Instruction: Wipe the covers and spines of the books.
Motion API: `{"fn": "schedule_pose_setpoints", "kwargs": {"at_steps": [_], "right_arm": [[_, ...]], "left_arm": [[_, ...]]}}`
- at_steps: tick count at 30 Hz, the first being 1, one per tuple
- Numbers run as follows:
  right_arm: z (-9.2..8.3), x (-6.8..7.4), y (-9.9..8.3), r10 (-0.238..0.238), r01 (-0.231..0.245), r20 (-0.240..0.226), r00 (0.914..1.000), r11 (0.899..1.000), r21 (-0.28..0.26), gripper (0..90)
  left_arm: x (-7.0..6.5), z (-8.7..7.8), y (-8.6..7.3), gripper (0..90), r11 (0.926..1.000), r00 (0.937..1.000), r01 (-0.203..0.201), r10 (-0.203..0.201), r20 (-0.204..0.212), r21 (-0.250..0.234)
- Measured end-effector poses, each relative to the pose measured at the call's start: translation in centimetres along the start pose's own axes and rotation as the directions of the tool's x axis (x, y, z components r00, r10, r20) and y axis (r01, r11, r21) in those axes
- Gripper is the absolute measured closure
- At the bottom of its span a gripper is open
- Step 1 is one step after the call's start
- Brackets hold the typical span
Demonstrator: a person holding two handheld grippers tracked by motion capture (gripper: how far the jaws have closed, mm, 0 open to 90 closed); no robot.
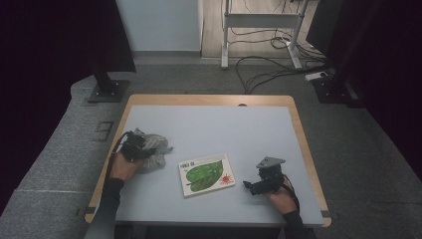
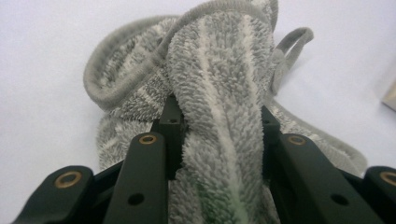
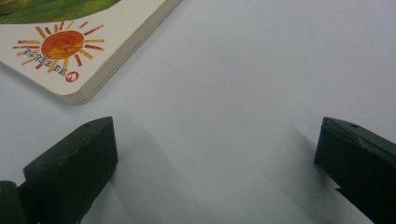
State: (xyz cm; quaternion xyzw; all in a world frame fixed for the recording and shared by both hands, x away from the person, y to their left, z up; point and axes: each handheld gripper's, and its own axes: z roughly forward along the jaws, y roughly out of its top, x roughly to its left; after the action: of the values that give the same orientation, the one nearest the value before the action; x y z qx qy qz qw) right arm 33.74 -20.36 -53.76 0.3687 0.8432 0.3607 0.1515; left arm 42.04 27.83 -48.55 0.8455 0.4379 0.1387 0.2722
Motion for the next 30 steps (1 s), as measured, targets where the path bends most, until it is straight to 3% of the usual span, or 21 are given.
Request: {"fn": "schedule_pose_setpoints", "kwargs": {"at_steps": [7, 15, 21, 30], "right_arm": [[0.0, 0.0, 0.0, 0.0, 0.0, 0.0, 1.0, 1.0, 0.0, 0.0], [0.0, 0.0, 0.0, 0.0, 0.0, 0.0, 1.0, 1.0, 0.0, 0.0], [0.0, 0.0, 0.0, 0.0, 0.0, 0.0, 1.0, 1.0, 0.0, 0.0], [0.0, 0.0, 0.0, 0.0, 0.0, 0.0, 1.0, 1.0, 0.0, 0.0]], "left_arm": [[-0.3, -2.1, 0.3, 66.0, 0.9982, 0.9979, 0.016, -0.012, 0.064, -0.058], [-2.7, -3.8, 1.6, 65.6, 0.9933, 0.9906, -0.034, 0.049, 0.128, -0.111], [-4.9, -4.0, 2.4, 65.1, 0.9881, 0.9805, -0.082, 0.104, 0.167, -0.13], [-7.7, -2.9, 3.0, 64.9, 0.9803, 0.9681, -0.158, 0.178, 0.177, -0.118]]}}
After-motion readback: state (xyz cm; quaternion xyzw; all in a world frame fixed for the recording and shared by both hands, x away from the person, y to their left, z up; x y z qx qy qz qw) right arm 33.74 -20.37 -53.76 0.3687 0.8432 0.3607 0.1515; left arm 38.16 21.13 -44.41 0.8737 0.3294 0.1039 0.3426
